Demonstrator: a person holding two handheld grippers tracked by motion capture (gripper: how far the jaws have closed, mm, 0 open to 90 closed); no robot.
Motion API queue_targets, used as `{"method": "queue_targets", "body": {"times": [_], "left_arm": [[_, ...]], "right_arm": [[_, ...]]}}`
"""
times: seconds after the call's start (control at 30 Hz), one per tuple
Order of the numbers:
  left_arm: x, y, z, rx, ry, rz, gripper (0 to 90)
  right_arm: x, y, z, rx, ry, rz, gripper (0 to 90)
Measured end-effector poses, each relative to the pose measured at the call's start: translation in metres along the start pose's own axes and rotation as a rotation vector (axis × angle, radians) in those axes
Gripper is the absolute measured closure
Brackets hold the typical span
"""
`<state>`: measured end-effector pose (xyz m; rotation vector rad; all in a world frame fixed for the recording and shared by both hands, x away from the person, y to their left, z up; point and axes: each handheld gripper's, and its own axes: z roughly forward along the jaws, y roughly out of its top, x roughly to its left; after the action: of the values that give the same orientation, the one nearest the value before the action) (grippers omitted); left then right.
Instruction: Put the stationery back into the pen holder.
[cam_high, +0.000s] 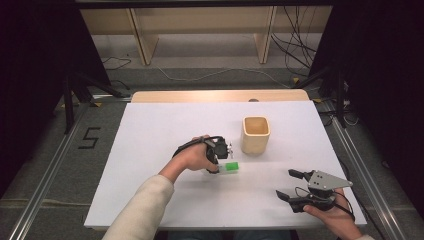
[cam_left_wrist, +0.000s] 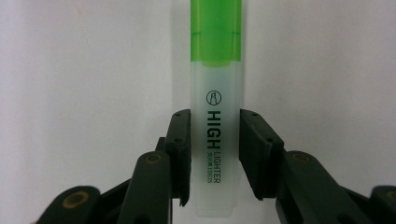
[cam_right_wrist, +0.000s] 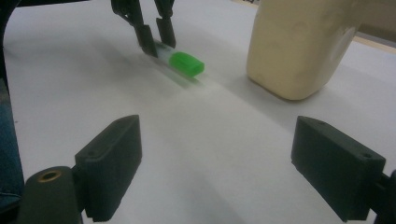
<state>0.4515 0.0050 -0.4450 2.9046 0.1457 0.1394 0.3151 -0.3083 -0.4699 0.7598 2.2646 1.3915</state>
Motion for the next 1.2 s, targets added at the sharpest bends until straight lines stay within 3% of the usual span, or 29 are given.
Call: {"method": "queue_targets", "body": {"times": [0.33, 1.2], "left_arm": [[-0.0004, 0.0005, -0.0052, -0.022, 0.024, 0.009, 66.1], [-0.0020, -0.0040, -0.0104, -0.104, 0.057, -0.015, 66.0]], "right_arm": [[0.0000, 0.0000, -0.0001, 0.000, 0.000, 0.001, 16.9], [-0.0001, 0.0001, 0.0002, 0.000, -0.001, 0.002, 16.9]]}}
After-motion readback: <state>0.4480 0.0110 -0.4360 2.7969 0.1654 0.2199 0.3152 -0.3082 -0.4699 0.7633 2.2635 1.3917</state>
